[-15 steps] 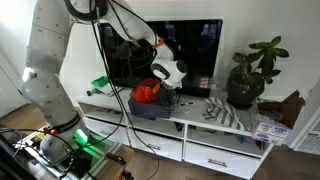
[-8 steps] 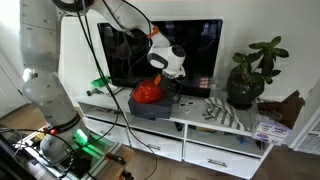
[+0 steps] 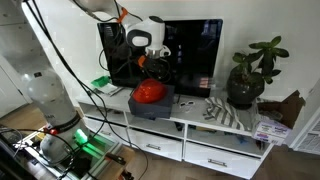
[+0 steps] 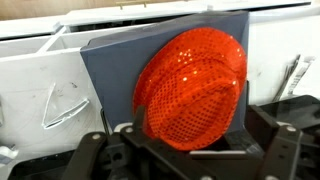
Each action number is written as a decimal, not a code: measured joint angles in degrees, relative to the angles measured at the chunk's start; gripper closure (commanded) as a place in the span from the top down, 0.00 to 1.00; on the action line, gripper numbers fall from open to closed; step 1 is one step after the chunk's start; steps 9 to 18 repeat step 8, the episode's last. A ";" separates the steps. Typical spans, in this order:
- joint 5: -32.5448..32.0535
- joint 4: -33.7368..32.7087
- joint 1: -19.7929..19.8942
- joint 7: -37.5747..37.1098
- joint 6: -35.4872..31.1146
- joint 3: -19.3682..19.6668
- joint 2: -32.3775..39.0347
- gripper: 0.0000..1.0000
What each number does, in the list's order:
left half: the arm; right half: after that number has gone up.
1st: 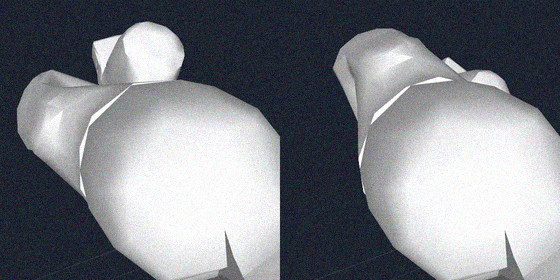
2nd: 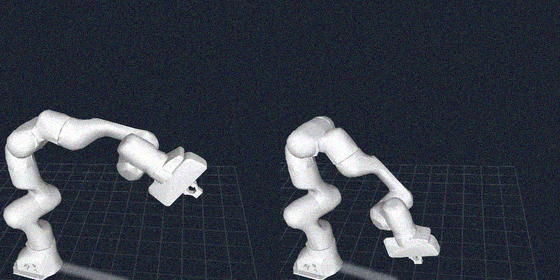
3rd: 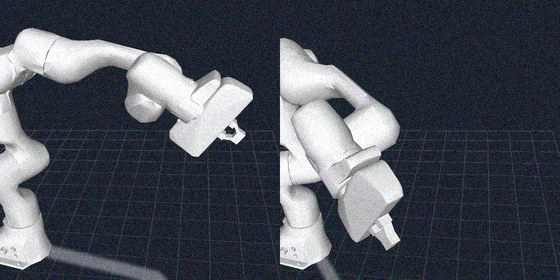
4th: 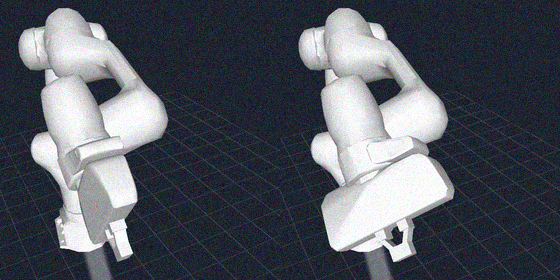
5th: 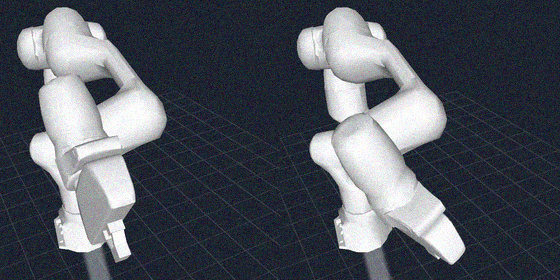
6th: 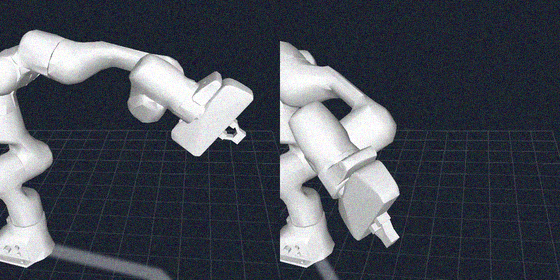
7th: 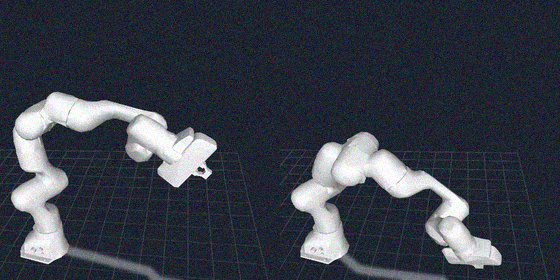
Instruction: Put the red hat on the grey box
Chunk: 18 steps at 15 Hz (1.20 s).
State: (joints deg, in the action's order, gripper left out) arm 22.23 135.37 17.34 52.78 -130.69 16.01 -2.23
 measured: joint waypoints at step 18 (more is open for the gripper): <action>-11.89 7.53 -2.78 -6.56 4.55 -0.57 -16.77 1.00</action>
